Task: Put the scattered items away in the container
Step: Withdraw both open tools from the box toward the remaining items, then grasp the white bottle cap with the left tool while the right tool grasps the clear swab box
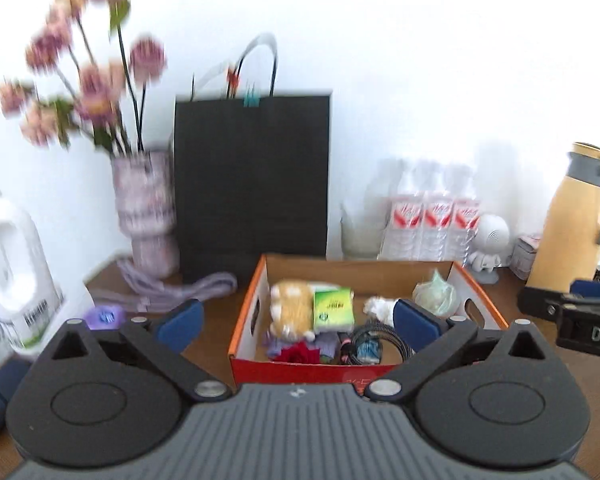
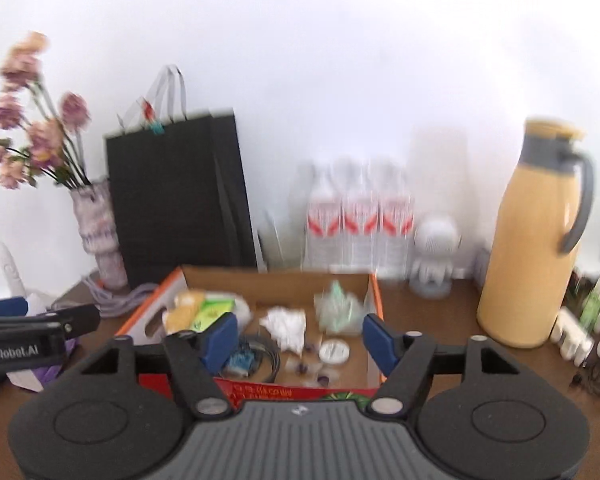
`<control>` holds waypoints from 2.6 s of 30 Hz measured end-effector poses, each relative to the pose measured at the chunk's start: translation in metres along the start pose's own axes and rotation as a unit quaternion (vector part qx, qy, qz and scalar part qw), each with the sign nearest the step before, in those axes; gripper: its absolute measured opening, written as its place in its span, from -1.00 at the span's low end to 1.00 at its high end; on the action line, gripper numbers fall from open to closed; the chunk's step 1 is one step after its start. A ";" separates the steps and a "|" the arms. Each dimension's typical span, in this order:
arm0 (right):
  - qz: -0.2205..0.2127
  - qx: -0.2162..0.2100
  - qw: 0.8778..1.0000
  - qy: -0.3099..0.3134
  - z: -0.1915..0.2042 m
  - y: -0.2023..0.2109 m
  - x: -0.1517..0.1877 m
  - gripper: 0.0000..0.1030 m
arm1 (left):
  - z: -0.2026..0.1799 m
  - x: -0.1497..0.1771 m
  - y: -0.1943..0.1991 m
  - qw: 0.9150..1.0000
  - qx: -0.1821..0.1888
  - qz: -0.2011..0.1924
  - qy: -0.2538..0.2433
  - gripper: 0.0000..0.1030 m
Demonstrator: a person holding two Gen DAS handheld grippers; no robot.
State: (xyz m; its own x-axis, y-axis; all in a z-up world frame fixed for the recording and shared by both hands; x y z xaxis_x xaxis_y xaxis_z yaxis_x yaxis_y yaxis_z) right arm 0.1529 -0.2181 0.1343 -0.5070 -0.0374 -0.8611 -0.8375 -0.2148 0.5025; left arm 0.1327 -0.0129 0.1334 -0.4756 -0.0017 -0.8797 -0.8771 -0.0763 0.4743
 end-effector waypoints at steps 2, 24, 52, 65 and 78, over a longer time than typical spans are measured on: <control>-0.025 0.004 1.000 -0.008 0.003 0.012 0.015 0.36 | -0.003 0.016 0.015 1.000 -0.003 -0.019 -0.006 1.00; 0.006 0.052 0.998 0.042 0.027 0.117 0.184 0.54 | -0.001 0.166 0.118 0.998 0.007 0.002 -0.056 1.00; 0.115 0.059 0.992 0.011 -0.037 -0.094 0.100 0.59 | -0.032 0.086 -0.138 0.983 0.104 0.139 -0.067 0.42; 0.106 0.036 0.994 -0.009 -0.038 -0.079 0.102 0.26 | -0.022 0.079 -0.096 0.988 0.101 0.101 -0.062 -0.21; 0.003 -0.004 0.999 0.039 0.021 0.054 0.126 0.26 | -0.012 0.110 0.061 0.998 0.057 0.009 -0.018 -0.21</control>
State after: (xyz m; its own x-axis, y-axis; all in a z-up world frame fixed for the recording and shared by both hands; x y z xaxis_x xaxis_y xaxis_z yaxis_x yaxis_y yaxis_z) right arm 0.0398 -0.2137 0.0548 -0.4940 -0.1150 -0.8618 -0.8327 -0.2226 0.5070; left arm 0.0280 -0.0301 0.0655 -0.4917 0.0335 -0.8701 -0.8693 0.0379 0.4927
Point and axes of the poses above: each gripper's, at about its wrist camera, not at the fingertips, and y roughly against the way its jaws point, z to its left, x to its underside, the point moved 2 cm from there along -y, roughly the way its jaws point, and after that the axes turned 7 degrees about z, right-handed, at the moved point
